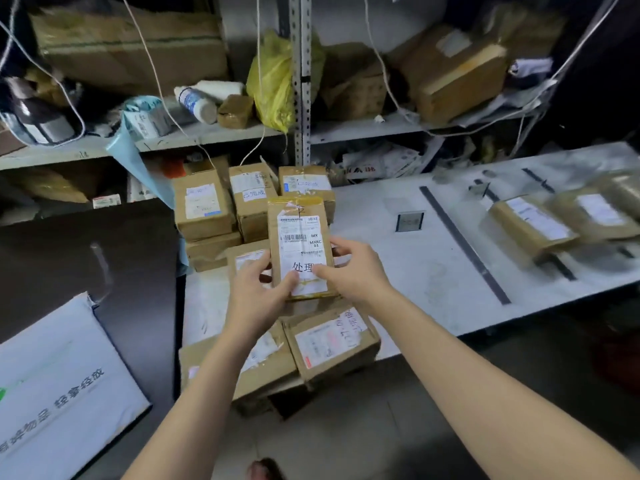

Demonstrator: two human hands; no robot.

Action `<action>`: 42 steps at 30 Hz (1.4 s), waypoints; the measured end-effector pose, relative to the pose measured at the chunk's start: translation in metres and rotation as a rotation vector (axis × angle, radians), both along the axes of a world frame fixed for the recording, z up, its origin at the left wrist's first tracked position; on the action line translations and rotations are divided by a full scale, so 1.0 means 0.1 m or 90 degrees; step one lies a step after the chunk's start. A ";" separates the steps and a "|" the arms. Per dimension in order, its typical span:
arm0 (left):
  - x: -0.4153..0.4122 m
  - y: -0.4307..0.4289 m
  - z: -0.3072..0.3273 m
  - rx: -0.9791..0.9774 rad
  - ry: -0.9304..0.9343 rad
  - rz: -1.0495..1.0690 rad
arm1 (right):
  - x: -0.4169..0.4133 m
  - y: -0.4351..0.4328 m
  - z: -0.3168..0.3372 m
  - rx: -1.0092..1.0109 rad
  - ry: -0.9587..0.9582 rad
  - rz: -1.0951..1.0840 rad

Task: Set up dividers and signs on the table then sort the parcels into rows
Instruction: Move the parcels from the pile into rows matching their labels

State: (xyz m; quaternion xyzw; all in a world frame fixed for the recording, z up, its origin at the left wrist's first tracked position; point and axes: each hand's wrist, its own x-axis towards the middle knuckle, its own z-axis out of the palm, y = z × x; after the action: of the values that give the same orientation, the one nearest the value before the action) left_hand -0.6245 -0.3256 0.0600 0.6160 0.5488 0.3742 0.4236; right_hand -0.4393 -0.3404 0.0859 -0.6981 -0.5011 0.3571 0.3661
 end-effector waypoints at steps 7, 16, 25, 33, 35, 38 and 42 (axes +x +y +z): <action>1.66 -0.54 0.28 0.031 0.028 -0.084 | 1.58 -0.77 0.16 0.038 0.006 -0.087; 3.48 -0.77 0.40 0.055 0.025 -0.188 | 3.27 -1.29 0.27 0.070 0.066 -0.188; 5.12 -0.29 0.19 0.014 -0.022 -0.229 | 4.78 -0.98 0.27 0.049 0.046 -0.253; 6.20 0.18 0.09 -0.065 -0.043 -0.211 | 5.93 -0.34 0.11 -0.005 0.033 -0.251; 6.37 0.26 0.03 -0.096 -0.032 -0.193 | 6.12 -0.16 -0.02 -0.021 0.045 -0.243; 6.63 0.40 -0.11 -0.135 -0.022 -0.161 | 6.41 0.13 -0.23 -0.047 0.048 -0.203; 6.88 0.50 -0.23 -0.162 -0.008 -0.100 | 6.70 0.40 -0.46 -0.071 0.055 -0.129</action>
State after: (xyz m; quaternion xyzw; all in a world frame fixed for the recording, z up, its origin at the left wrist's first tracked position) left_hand 0.0634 -0.2755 0.0368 0.5962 0.5392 0.2713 0.5294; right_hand 0.2305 -0.3008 0.0397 -0.7484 -0.3913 0.3752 0.3821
